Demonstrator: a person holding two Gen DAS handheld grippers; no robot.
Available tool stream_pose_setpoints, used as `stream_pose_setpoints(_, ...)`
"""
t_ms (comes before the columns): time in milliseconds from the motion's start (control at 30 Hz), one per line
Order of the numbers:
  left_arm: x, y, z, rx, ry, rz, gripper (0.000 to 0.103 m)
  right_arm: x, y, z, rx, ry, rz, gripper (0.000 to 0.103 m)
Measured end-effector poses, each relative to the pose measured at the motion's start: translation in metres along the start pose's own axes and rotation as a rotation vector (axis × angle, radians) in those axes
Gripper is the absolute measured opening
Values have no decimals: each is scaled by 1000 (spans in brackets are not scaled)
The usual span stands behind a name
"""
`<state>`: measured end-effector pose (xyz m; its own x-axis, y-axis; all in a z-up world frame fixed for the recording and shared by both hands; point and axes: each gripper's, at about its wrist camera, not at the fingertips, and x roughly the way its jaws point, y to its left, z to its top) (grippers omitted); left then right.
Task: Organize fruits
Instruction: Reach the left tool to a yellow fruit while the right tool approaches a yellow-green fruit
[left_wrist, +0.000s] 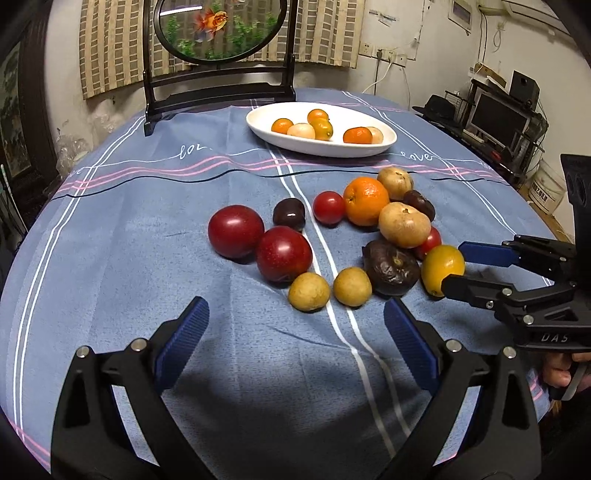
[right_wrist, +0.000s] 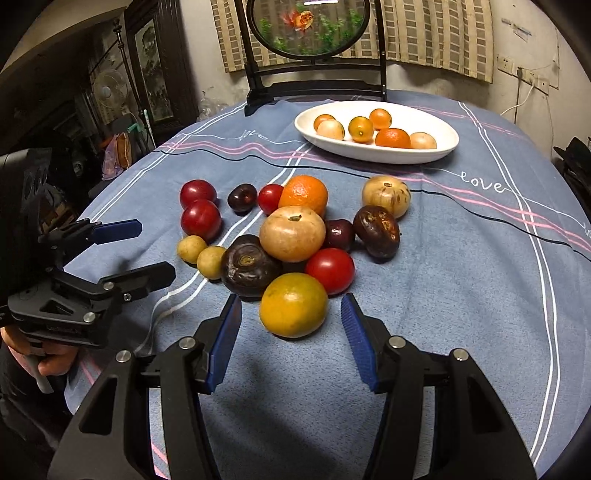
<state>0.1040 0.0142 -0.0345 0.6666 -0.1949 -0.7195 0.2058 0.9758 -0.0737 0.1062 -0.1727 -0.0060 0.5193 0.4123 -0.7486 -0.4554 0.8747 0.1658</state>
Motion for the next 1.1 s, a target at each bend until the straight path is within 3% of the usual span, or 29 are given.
stream_pose_setpoints(400,1,6,1,-33,5,-23,97,11,-1,1,18,52,2,44)
stream_pose_setpoints(700,2,10,3,-62,3,-84,94,5,-21,-1,123,19,80,41)
stream_pose_setpoints(733,3,9,3,-56,3,-96,92,5,-25,-2,141,19,96,41)
stream_pose_setpoints(900,10,6,2,-45,42,-129,50,5,-25,-1,143,23,104,41)
stream_pose_setpoints(1000,14,8,3,-60,58,-129,39,4,-26,-1,149,21,108,41)
stream_pose_setpoints(1100,16,8,4,-66,63,-124,37,5,-27,-1,149,22,111,41)
